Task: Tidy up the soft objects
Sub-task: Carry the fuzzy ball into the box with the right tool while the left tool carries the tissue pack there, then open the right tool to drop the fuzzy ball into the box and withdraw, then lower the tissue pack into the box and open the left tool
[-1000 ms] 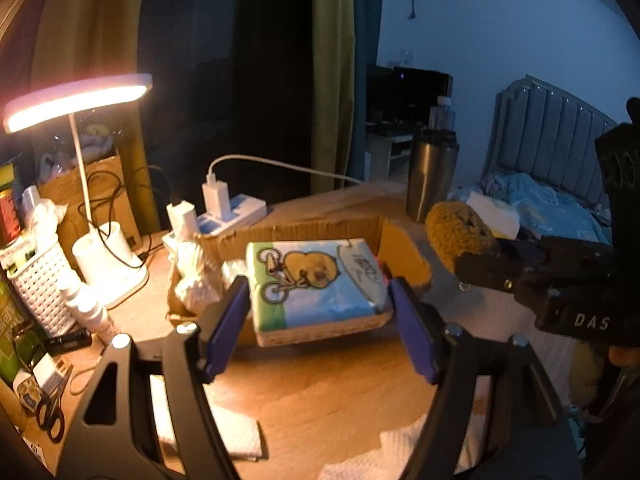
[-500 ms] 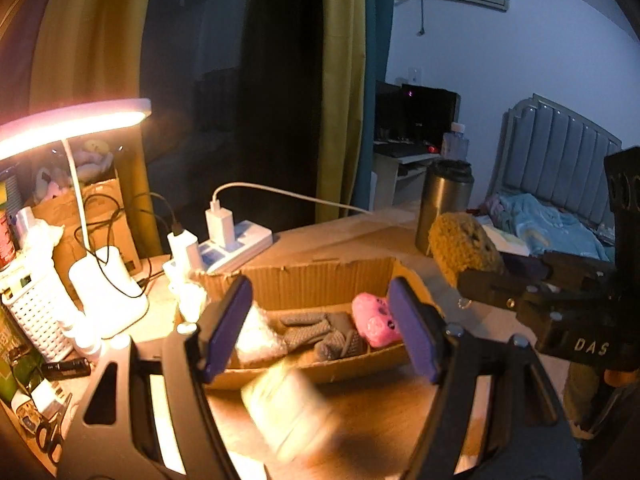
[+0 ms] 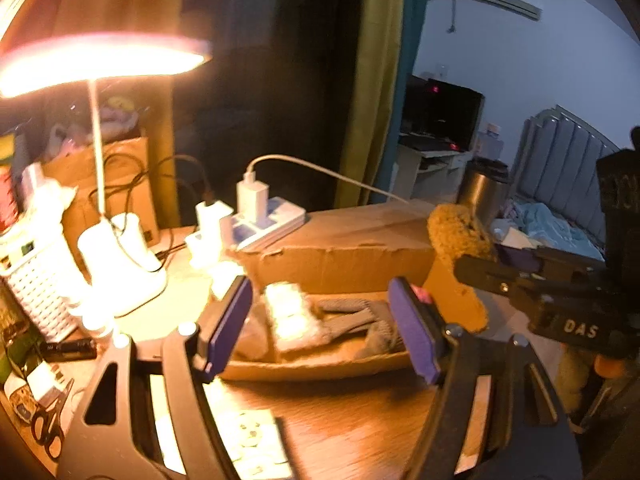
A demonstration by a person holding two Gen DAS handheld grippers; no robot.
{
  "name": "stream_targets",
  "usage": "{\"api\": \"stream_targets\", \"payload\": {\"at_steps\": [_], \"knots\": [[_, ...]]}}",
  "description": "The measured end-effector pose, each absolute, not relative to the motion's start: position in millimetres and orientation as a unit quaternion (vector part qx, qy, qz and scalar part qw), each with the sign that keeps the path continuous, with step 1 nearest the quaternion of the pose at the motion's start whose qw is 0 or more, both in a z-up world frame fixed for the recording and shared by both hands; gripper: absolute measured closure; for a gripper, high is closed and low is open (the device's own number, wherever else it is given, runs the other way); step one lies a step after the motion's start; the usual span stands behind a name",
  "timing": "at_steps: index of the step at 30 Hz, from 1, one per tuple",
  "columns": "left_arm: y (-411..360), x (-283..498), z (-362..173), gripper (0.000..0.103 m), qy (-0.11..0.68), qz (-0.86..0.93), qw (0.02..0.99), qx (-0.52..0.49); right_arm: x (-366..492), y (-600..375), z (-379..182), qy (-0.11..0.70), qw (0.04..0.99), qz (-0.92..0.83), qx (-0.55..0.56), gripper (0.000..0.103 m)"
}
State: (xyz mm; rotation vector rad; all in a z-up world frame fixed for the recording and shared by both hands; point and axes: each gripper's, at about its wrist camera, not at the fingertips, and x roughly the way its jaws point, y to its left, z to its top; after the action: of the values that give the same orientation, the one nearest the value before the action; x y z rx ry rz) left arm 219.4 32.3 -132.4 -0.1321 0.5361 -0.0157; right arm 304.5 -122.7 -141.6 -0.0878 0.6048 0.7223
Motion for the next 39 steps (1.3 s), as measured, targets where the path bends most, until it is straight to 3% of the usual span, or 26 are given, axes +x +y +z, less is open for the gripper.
{"api": "stream_targets", "payload": {"at_steps": [2,5,28,39], "knots": [[41.3,216.1,-136.1,0.031,0.268,0.0,0.961,-0.071,309.8,-111.9,-144.5,0.296,0.887,0.353,-0.042,0.054],[56.4,212.0,-143.6,0.031,0.277,0.014,0.958,-0.077,319.6,-96.5,-151.9,0.307,0.887,0.34,-0.052,0.041],[111.8,156.1,-188.1,0.022,0.312,0.054,0.943,-0.106,266.6,-83.4,-164.8,0.326,0.88,0.338,-0.068,0.04],[98.2,154.3,-210.2,0.022,0.338,0.041,0.935,-0.101,252.7,-91.3,-176.4,0.337,0.879,0.332,-0.064,0.04]]}}
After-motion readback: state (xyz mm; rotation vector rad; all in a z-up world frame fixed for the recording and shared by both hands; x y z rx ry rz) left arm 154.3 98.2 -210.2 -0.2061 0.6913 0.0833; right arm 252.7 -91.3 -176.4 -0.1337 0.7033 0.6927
